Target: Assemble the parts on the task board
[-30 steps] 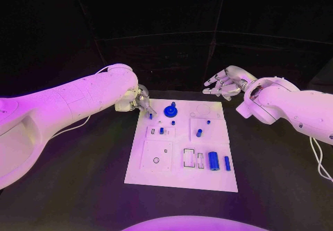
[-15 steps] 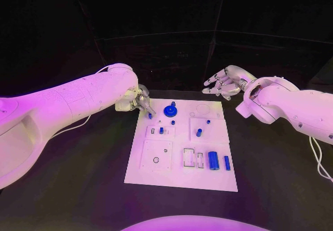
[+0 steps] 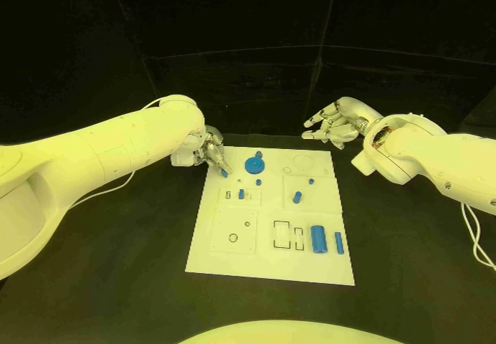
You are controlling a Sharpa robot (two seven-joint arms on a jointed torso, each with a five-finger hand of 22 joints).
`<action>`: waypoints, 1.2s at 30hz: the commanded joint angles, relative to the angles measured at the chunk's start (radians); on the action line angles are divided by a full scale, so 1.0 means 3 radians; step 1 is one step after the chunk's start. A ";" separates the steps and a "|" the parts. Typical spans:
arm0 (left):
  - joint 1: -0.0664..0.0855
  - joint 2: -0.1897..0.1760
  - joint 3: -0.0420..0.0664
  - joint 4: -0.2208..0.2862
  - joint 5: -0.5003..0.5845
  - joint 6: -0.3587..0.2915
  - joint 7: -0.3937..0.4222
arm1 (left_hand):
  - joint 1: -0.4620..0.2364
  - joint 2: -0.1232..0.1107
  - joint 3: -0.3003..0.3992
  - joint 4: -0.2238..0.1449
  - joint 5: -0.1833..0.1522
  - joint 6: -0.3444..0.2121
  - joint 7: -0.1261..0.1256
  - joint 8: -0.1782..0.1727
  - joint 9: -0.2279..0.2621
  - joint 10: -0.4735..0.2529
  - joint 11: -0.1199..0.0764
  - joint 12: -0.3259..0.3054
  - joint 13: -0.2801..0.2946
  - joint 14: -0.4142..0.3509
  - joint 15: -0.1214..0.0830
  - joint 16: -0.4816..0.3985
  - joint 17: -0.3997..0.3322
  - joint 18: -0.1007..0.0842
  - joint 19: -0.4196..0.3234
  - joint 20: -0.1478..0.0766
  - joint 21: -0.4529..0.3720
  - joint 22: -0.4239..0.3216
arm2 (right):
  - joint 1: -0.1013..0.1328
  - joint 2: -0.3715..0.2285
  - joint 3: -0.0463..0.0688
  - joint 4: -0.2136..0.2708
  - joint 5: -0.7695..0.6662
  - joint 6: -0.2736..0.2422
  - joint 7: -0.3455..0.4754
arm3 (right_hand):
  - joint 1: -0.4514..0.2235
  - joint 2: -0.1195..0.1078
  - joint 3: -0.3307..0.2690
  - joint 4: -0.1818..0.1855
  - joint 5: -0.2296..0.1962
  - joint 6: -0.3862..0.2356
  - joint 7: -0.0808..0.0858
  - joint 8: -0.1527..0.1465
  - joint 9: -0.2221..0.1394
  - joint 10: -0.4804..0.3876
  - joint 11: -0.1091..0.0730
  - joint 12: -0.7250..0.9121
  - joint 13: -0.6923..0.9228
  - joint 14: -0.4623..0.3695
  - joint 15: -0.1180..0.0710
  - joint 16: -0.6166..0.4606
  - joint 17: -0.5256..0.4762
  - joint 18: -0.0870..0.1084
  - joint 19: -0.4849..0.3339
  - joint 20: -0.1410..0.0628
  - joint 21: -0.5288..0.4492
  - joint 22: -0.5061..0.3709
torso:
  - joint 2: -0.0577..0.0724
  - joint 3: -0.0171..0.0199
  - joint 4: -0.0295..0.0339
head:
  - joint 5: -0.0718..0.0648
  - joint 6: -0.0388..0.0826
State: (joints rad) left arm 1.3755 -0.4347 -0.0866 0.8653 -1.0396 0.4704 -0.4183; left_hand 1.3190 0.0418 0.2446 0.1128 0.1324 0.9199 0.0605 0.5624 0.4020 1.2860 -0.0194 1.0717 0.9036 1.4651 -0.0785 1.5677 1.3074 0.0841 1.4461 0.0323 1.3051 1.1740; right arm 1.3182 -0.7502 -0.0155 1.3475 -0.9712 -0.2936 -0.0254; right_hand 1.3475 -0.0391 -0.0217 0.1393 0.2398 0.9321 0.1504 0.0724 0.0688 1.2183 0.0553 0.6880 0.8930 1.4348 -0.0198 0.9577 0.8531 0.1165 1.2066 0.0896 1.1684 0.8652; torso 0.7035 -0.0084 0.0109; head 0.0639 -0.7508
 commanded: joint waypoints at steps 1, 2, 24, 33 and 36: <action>0.0006 -0.0045 0.0002 0.0079 0.0094 -0.0103 0.0099 | -0.0090 -0.0066 0.0553 -0.0456 0.0040 -0.0011 0.0010 0.0031 0.0021 0.0026 0.0012 -0.0018 -0.0017 0.0352 0.0016 0.0010 0.0878 -0.0004 0.0007 0.0005 -0.0021 -0.0002 | 0.0006 0.0004 0.0003 -0.0004 -0.0008 0.0012 0.0032 | 0.0004 0.0008 -0.0006 -0.0005 0.0021 -0.0028 0.0002 -0.0009 -0.0002 -0.0012 0.0013 -0.0007 0.0002 0.0028 0.0003 -0.0014 0.0005 0.0059 0.0028 0.0001 -0.0014 -0.0001 | -0.0008 0.0001 0.0006 | 0.0007 0.0009; 0.0006 -0.0053 0.0002 0.0092 0.0101 -0.0116 0.0101 | -0.0103 -0.0075 0.0575 -0.0463 0.0047 -0.0012 0.0012 0.0035 0.0025 0.0028 0.0010 -0.0019 -0.0019 0.0352 0.0013 0.0010 0.0878 -0.0006 0.0008 0.0007 -0.0021 -0.0002 | 0.0006 0.0004 0.0003 -0.0004 -0.0008 0.0012 0.0032 | 0.0004 0.0008 -0.0006 -0.0005 0.0021 -0.0028 0.0002 -0.0009 -0.0002 -0.0012 0.0013 -0.0007 0.0002 0.0028 0.0003 -0.0014 0.0005 0.0059 0.0028 0.0001 -0.0014 -0.0001 | -0.0008 0.0001 0.0006 | 0.0007 0.0009; 0.0001 -0.0672 0.0000 0.1110 0.0176 -0.0802 0.0130 | -0.0278 -0.0247 0.0901 -0.0603 0.0227 -0.0004 -0.0009 0.0140 0.0105 0.0101 0.0000 0.0002 0.0003 0.0352 0.0004 0.0010 0.0878 -0.0010 0.0028 -0.0003 -0.0008 0.0031 | 0.0006 -0.0017 0.0003 -0.0026 -0.0008 0.0010 0.0045 | 0.0006 0.0010 -0.0007 -0.0004 0.0025 -0.0028 0.0003 -0.0008 -0.0001 -0.0014 0.0013 -0.0010 0.0000 0.0028 0.0003 -0.0018 0.0003 0.0060 0.0028 0.0001 -0.0016 -0.0003 | -0.0028 0.0006 0.0026 | 0.0022 0.0001; -0.0107 -0.0850 -0.0004 0.1406 0.0025 -0.1021 0.0170 | -0.0293 -0.0259 0.0925 -0.0612 0.0232 0.0001 -0.0013 0.0152 0.0113 0.0112 -0.0003 0.0003 0.0003 0.0352 0.0002 0.0010 0.0878 -0.0015 0.0037 -0.0005 0.0006 0.0051 | 0.0004 -0.0019 0.0003 -0.0040 -0.0008 0.0006 0.0064 | 0.0006 0.0011 -0.0008 -0.0003 0.0028 -0.0028 0.0003 -0.0008 -0.0001 -0.0017 0.0013 -0.0016 -0.0005 0.0027 0.0003 -0.0027 -0.0006 0.0061 0.0024 0.0001 -0.0022 -0.0012 | -0.0026 0.0003 0.0025 | 0.0031 -0.0018; -0.0152 -0.0871 -0.0006 0.1466 -0.0054 -0.1054 0.0185 | -0.0295 -0.0262 0.0932 -0.0615 0.0232 0.0002 -0.0014 0.0154 0.0115 0.0113 -0.0004 0.0000 0.0000 0.0352 0.0001 0.0010 0.0878 -0.0015 0.0039 -0.0006 0.0009 0.0055 | 0.0004 -0.0015 0.0003 -0.0045 -0.0008 0.0008 0.0067 | 0.0006 0.0011 -0.0008 -0.0003 0.0028 -0.0028 0.0003 -0.0008 -0.0001 -0.0017 0.0013 -0.0016 -0.0005 0.0027 0.0003 -0.0027 -0.0006 0.0061 0.0024 0.0001 -0.0022 -0.0012 | -0.0028 0.0010 0.0023 | 0.0040 -0.0021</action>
State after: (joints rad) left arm 1.3311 -0.6944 -0.0891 1.2970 -1.0157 0.2011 -0.3955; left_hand 1.2353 -0.0412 0.3818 0.0659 0.1981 0.9203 0.0612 0.6045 0.4372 1.3119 -0.0199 1.0717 0.9048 1.4651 -0.0784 1.5677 1.3074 0.0841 1.4496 0.0288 1.3013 1.1897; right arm 1.3179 -0.7556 -0.0155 1.3337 -0.9712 -0.2935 -0.0181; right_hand 1.3475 -0.0391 -0.0217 0.1393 0.2440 0.9321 0.1504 0.0724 0.0688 1.2183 0.0553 0.6880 0.8931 1.4348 -0.0198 0.9526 0.8529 0.1165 1.2066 0.0896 1.1684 0.8625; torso 0.6949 -0.0073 0.0194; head 0.0737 -0.7561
